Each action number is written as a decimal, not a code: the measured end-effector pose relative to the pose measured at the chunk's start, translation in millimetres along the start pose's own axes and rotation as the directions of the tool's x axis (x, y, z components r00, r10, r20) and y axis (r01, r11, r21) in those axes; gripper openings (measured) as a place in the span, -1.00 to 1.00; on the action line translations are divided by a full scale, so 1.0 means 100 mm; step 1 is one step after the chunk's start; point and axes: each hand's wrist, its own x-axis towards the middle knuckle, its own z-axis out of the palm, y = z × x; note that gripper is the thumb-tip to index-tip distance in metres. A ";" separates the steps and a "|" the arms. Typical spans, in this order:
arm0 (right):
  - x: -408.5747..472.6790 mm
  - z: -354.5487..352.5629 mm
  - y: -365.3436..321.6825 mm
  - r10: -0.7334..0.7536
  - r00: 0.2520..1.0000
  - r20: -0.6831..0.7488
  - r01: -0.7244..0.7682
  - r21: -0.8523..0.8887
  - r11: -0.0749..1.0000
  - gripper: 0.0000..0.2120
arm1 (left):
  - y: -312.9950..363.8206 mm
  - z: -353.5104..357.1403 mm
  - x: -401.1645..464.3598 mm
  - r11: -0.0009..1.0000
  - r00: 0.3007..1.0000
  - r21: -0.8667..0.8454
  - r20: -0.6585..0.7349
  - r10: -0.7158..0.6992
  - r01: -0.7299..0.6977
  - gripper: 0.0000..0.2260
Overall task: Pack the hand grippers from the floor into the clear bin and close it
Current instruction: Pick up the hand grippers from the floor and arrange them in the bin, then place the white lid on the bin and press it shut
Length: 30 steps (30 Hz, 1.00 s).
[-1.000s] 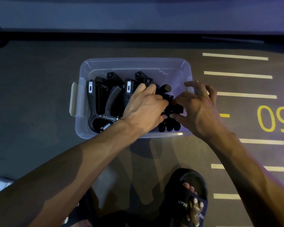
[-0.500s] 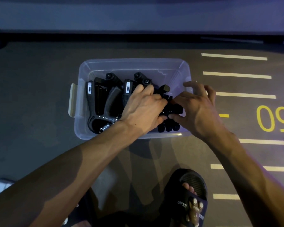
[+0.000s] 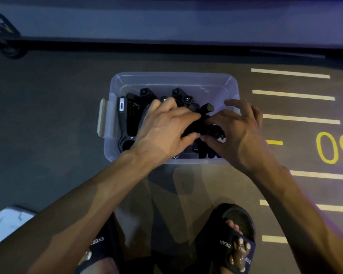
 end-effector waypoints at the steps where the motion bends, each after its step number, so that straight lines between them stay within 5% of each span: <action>1: -0.01 0.01 -0.09 -0.016 0.999 -0.035 0.017 0.035 0.999 -0.72 | -0.06 -0.09 -0.09 1.000 0.999 -0.006 -0.043 -0.011 0.011 -0.62; 5: -0.12 0.18 -0.64 -0.100 0.986 -0.132 0.124 0.187 0.974 -0.71 | -0.33 -0.48 -0.63 0.992 0.973 -0.050 -0.193 -0.127 0.119 -0.71; 9: -0.33 0.36 -1.42 -0.228 0.968 -0.102 0.249 0.331 0.910 -0.64 | -0.68 -0.83 -1.52 0.909 0.880 -0.064 -0.233 -0.415 0.412 -0.81; 14: -0.75 0.51 -2.12 -0.415 0.909 0.030 0.381 0.340 0.860 -0.59 | -0.88 -0.82 -3.13 0.550 0.546 -0.009 -0.097 -0.832 0.835 -0.82; 22: -1.01 0.59 -2.28 -0.426 0.893 0.145 0.374 0.290 0.881 -0.55 | -0.69 -0.68 -4.50 0.202 0.162 0.269 0.164 -0.973 0.942 -0.55; 24: -1.05 0.61 -2.29 -0.430 0.890 0.155 0.375 0.289 0.881 -0.55 | -0.72 -0.66 -4.59 0.176 0.134 0.266 0.168 -0.977 0.948 -0.56; 30: -1.12 0.58 -2.29 -0.423 0.882 0.205 0.362 0.278 0.890 -0.53 | -0.77 -0.68 -4.70 0.294 0.203 0.386 0.260 -0.944 0.874 -0.69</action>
